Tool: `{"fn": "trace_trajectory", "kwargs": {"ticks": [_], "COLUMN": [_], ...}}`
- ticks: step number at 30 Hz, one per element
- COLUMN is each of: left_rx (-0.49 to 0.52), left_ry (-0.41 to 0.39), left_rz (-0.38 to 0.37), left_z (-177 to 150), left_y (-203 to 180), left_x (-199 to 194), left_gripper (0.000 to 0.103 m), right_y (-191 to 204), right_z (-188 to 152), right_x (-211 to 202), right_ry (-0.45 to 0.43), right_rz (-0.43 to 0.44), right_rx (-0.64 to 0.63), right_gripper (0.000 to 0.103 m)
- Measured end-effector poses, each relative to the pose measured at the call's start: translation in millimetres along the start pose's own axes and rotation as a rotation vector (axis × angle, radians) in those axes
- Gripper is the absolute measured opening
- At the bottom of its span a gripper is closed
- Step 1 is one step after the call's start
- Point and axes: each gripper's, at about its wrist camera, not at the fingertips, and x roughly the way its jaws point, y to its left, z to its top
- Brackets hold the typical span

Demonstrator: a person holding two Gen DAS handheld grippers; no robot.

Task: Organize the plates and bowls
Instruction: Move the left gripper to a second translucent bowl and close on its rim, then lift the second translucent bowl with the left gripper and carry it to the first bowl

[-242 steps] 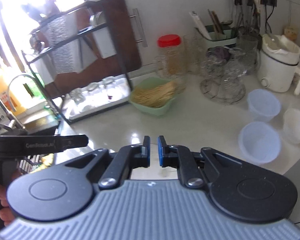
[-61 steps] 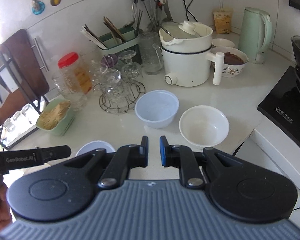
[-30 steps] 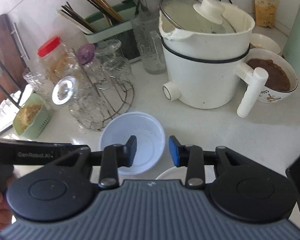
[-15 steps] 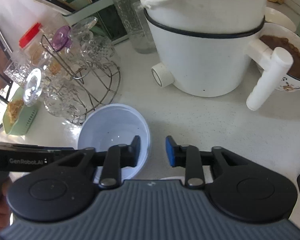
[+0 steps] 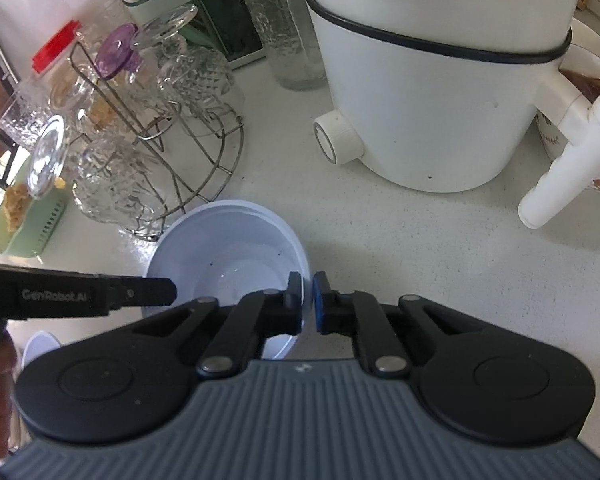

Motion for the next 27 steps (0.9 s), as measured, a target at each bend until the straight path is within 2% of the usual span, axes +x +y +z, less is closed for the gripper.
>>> {"fn": "trace_trajectory", "kwargs": {"ticks": [9, 16, 22, 27], "left_rx": [-0.014, -0.033, -0.062, -0.088], "left_ry": [-0.013, -0.024, -0.062, -0.088], "left_rz": [-0.018, -0.039, -0.066, -0.056], "left_z": [-4, -12, -20, -33], "left_y": [-2, -5, -1, 10], "left_x": [-22, -54, -83, -94], "left_gripper": [0.009, 0.009, 0.009, 0.009], "right_y": [6, 16, 28, 42], "right_z": [2, 3, 3, -2], "right_x": [-20, -47, -69, -77], "right_ry": [-0.015, -0.023, -0.033, -0.051], "right_rz": [-0.013, -0.024, -0.019, 0.002], "right_rx": [0.019, 0.022, 0.018, -0.005], "right_gripper": [0.008, 0.009, 0.008, 0.008]}}
